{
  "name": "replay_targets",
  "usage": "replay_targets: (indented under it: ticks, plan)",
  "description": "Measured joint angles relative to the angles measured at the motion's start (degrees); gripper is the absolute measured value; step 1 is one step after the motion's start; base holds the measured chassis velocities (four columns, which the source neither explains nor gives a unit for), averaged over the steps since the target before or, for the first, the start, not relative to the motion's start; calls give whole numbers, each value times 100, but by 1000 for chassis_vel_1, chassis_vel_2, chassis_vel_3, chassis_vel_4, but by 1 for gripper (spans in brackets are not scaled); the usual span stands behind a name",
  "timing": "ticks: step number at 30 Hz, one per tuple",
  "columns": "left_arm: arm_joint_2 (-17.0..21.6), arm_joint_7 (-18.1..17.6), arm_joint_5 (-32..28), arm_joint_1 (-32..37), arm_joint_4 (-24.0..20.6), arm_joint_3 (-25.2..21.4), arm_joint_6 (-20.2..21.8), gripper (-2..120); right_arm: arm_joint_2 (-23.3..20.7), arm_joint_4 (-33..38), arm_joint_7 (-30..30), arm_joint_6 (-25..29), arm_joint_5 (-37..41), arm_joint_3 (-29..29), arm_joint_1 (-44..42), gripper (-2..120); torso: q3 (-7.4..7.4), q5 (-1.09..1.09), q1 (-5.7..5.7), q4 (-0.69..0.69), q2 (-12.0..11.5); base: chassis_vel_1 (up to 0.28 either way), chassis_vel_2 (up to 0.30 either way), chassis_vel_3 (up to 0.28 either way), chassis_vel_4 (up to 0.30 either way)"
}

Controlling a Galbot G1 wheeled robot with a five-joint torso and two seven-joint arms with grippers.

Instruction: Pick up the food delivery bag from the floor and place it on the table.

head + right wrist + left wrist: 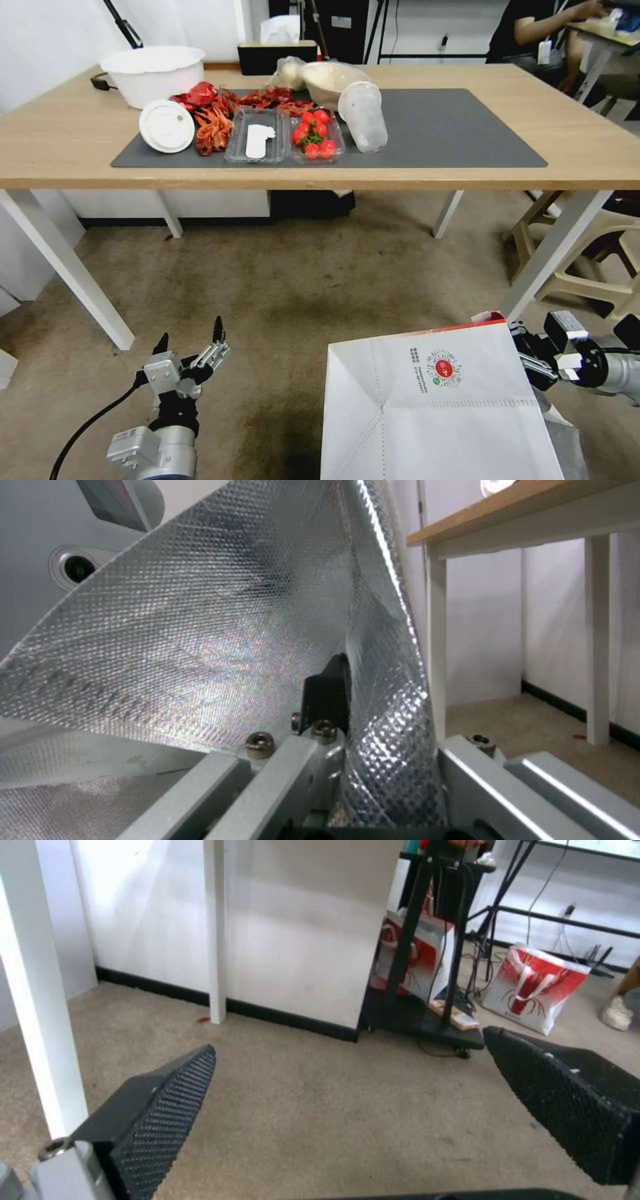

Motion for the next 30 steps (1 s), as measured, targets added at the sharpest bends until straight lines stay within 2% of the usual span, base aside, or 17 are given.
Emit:
replay_targets:
  ticks: [30]
  plan:
    - [8,-15,8,89,-24,2,17,100,57,43,173,28,72,-66,32,0,460,0,212,0,672,0,0,0,0]
